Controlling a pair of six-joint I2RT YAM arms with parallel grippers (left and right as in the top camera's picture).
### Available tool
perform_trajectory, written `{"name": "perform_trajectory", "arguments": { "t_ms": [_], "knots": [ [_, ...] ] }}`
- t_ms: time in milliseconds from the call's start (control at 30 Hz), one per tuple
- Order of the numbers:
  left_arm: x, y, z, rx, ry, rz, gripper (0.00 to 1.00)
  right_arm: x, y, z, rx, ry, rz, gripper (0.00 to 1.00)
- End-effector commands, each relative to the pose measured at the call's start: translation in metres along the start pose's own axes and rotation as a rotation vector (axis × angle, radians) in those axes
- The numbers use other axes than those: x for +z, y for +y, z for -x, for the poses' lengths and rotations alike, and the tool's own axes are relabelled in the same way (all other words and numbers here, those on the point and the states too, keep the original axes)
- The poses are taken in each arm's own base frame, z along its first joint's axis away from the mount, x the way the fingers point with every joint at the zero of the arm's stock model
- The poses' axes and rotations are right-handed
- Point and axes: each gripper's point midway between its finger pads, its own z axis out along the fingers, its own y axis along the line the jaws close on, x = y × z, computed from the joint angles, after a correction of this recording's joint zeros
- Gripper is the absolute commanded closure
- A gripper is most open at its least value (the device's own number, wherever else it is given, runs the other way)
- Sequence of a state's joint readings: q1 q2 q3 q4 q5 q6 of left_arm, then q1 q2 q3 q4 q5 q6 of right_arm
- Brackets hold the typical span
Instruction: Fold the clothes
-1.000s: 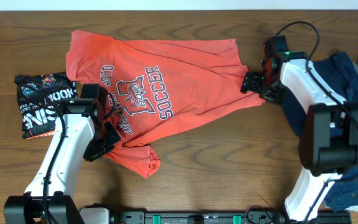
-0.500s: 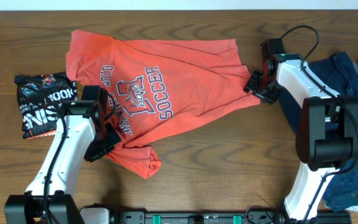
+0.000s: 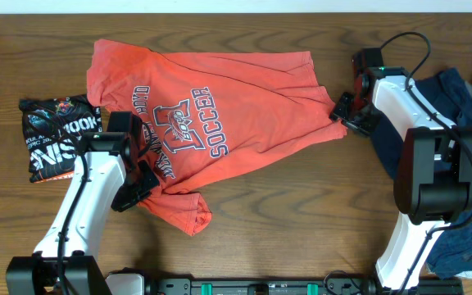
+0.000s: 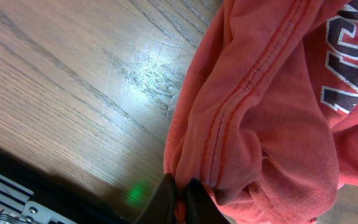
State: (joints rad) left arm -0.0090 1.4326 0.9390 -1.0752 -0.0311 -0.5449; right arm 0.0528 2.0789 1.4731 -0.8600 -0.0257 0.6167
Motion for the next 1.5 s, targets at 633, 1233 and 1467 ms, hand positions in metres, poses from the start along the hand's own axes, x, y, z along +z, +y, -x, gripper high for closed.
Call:
{"name": "perform_trajectory", "arguments": {
  "t_ms": [633,1233,1467],
  "knots": [
    [0.001,0.005,0.001,0.007,-0.006,0.023,0.94,0.000,0.021,-0.005,-0.057,-0.046,-0.004,0.99],
    [0.000,0.014,-0.014,0.017,0.054,0.054,0.26,-0.139,-0.108,0.010,0.014,-0.187,-0.281,0.99],
    [-0.011,-0.043,-0.053,0.043,0.267,-0.265,0.26,-0.144,-0.105,0.007,-0.028,-0.185,-0.262,0.99]
  ]
}}
